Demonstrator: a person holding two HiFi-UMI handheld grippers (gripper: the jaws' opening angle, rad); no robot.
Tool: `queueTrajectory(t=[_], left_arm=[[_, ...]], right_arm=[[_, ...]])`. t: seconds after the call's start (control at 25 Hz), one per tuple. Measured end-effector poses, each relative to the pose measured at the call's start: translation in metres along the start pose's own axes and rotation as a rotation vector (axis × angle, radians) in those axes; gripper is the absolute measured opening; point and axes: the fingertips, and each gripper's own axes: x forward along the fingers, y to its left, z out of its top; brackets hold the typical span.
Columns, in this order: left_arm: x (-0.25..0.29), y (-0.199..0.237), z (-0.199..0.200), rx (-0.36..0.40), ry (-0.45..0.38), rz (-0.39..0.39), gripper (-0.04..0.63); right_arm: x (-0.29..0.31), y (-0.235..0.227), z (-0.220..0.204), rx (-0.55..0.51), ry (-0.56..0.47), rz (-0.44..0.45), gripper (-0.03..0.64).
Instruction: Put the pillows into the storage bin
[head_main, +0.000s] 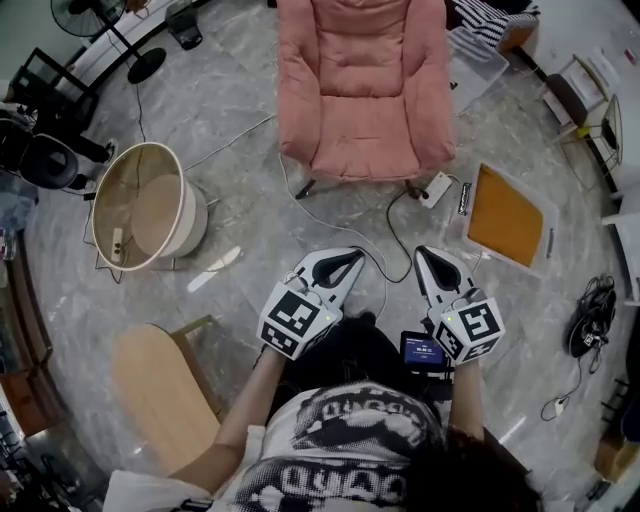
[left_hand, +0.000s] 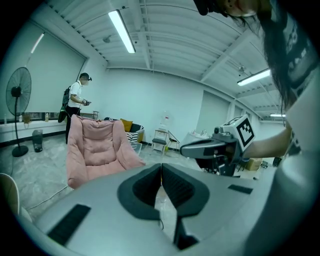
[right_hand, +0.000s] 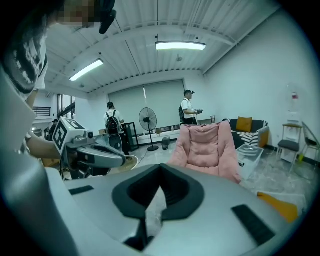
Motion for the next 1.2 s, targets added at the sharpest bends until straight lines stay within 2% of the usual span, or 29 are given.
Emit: queueTrajectory(t=[0.24, 0.64, 1.2], left_arm=[[-0.004, -0.038, -0.011, -0.001, 0.007, 0.034, 0.012], [0.006, -0.081, -0.003, 0.059, -0.002, 0.019, 0.012], [-0.003, -0.093, -0.007, 0.075, -0.002, 0.036, 0.012]], right_arm=[[-0.034, -0.004, -0.011, -0.045, 0.0, 0.007, -0.002], [-0.072, -0.013, -0.015, -0.056, -0.037, 0.012, -0.002], [-0.084, -0.003, -0.018, -0.071, -0.044, 0.036, -0.003]])
